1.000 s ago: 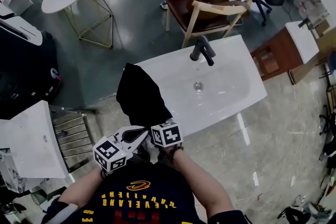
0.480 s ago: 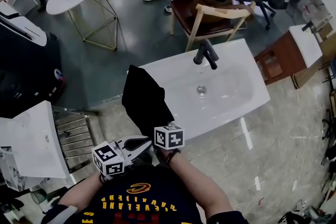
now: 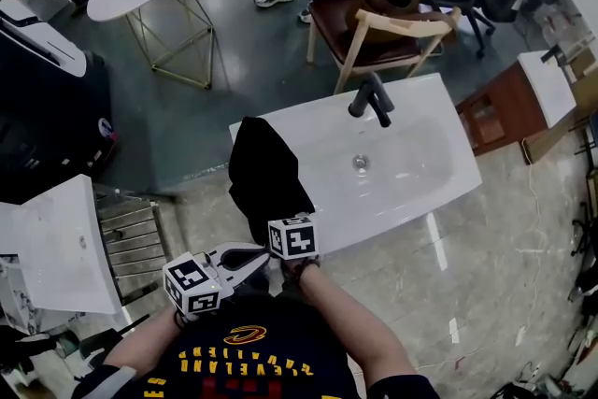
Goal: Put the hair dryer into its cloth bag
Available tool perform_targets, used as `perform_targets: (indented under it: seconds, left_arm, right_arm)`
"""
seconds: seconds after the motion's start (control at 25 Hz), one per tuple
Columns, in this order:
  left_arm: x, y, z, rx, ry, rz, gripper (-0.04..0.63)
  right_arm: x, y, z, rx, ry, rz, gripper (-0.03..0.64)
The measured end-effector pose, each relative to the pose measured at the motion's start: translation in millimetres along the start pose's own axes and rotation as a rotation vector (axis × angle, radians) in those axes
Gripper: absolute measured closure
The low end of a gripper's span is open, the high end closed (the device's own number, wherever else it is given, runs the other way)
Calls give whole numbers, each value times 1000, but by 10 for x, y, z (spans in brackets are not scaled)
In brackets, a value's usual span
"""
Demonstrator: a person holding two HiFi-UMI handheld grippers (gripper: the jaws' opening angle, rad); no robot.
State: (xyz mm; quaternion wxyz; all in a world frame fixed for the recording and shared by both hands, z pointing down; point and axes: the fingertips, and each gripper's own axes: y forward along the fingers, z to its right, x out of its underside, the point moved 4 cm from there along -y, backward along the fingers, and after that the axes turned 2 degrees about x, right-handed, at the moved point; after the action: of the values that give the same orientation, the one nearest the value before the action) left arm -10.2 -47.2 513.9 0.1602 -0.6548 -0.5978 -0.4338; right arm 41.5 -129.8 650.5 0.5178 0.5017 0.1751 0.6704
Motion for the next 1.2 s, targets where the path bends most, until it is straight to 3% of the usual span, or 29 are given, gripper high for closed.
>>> perform_targets:
  seconds: [0.2, 0.32, 0.6, 0.88, 1.08, 1.2]
  left_arm:
    - [-69, -170, -243, -118, -30, 64, 592]
    - [-97, -246, -304, -145, -32, 92, 592]
    - [-163, -390, -391, -178, -7, 117, 592]
    - [-410, -704, -475, -303, 137, 151, 592]
    - [-703, -982, -411, -383, 214, 236, 592]
    - [-905, -1138, -304, -450, 294, 283, 592]
  right_arm:
    - [5, -6, -66, -26, -48, -16, 363]
    - [-3, -107, -88, -28, -56, 2, 332]
    - [68, -490, -75, 13, -54, 46, 331]
    - [448, -1102, 112, 103, -24, 86, 333]
    - [311, -1597, 221, 140, 57, 236, 333]
    - [-3, -1877, 74, 109, 40, 362, 343]
